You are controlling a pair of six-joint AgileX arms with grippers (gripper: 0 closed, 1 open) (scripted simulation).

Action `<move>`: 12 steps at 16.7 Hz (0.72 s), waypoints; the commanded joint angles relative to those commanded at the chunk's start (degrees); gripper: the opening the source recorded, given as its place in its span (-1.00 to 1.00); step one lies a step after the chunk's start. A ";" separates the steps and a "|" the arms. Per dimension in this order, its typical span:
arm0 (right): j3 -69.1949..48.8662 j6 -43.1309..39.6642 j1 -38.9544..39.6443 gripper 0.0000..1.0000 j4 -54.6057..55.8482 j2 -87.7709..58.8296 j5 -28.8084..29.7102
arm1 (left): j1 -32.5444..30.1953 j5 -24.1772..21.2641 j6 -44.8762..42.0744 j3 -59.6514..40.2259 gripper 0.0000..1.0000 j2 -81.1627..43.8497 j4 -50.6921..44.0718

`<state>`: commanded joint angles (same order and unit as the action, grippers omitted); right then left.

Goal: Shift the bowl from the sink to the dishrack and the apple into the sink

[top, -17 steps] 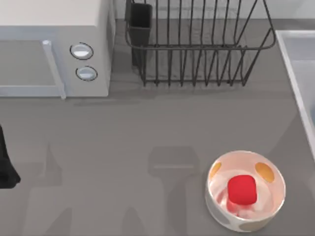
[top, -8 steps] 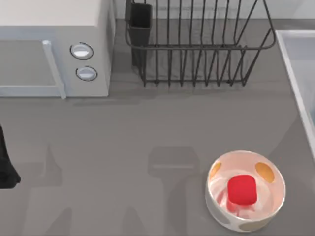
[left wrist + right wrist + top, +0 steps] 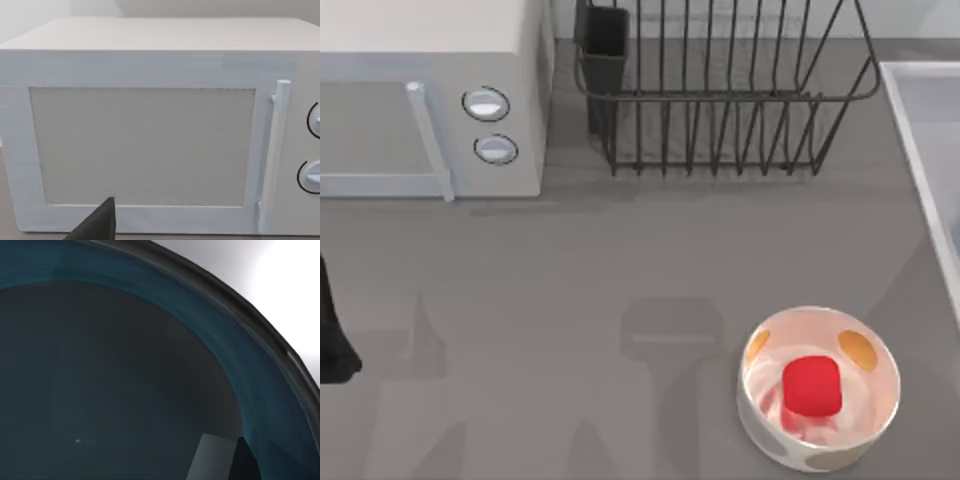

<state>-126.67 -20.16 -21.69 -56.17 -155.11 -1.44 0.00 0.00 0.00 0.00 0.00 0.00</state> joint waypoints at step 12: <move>14.84 -10.95 -10.41 -1.00 -15.88 30.35 -1.26 | 0.00 0.00 0.00 0.00 1.00 0.00 0.00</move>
<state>-111.83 -31.11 -32.09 -72.05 -124.76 -2.69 0.00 0.00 0.00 0.00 0.00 0.00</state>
